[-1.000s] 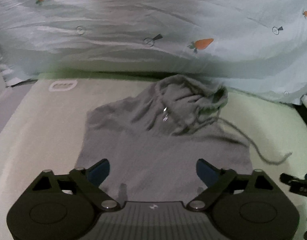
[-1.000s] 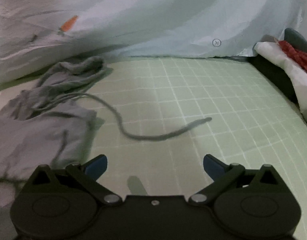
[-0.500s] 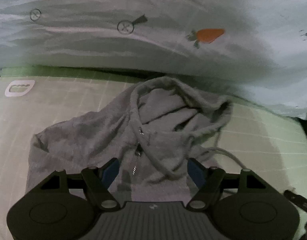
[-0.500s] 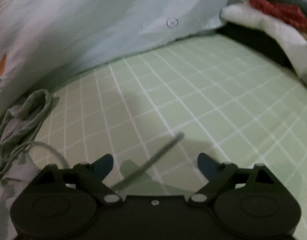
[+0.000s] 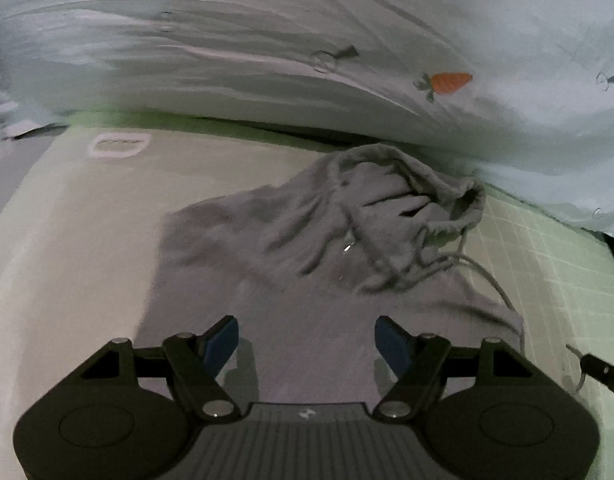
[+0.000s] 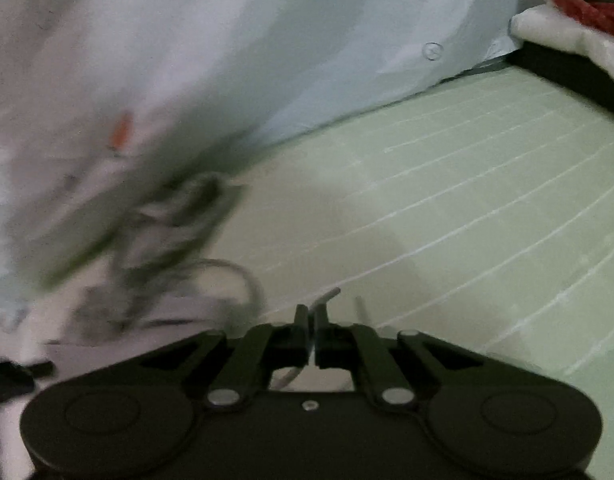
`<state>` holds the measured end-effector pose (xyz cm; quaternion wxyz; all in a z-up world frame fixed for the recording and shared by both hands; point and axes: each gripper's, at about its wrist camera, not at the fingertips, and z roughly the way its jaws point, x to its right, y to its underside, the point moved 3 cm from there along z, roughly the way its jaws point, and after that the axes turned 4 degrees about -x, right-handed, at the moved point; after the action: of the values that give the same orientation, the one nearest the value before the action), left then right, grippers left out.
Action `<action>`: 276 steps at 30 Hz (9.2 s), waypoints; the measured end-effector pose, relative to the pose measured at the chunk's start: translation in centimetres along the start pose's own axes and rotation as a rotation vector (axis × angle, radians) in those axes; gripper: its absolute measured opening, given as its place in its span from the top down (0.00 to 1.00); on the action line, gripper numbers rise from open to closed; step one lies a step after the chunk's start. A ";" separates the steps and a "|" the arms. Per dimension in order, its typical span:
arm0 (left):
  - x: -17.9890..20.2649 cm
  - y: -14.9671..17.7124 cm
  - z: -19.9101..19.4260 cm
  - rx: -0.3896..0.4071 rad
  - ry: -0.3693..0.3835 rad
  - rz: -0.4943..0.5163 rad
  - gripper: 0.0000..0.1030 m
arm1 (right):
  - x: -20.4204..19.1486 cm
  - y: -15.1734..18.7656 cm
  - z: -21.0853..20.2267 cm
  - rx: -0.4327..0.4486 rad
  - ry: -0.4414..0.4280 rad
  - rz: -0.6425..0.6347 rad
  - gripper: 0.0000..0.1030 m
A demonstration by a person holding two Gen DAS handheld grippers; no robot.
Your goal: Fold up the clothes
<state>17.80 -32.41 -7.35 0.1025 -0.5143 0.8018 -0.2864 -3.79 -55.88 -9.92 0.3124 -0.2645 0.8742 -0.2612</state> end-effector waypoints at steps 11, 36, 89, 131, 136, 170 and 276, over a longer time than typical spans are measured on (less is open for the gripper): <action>-4.5 5.8 -7.0 0.029 -0.007 -0.044 0.26 | -8.3 3.6 -10.1 0.110 -0.327 -0.021 0.98; -6.5 10.0 -9.9 0.009 -0.019 -0.063 0.26 | -9.8 7.7 -12.0 -0.018 -0.266 -0.086 0.63; -6.3 1.5 1.1 -0.065 -0.121 -0.056 0.00 | -16.4 2.1 0.3 0.065 -0.051 -0.494 0.98; 0.8 -15.5 18.5 0.004 -0.049 0.177 0.00 | -10.8 -7.9 21.9 -0.096 0.228 -0.447 0.01; 1.2 -15.9 19.5 0.058 -0.162 0.202 0.00 | -10.2 -8.8 21.9 -0.058 0.342 -0.453 0.00; -9.2 0.6 -4.9 0.243 -0.366 0.001 0.00 | -8.7 0.8 -3.3 0.190 0.425 -0.595 0.00; -8.9 11.0 -14.8 0.031 0.187 -0.006 0.85 | -8.9 9.9 -11.4 -0.202 -0.228 -0.047 0.87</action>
<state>6.59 -15.93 -2.71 0.0343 -0.4859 0.8018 -0.3461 -8.65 -39.84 -4.89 0.3752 -0.3427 0.8485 -0.1475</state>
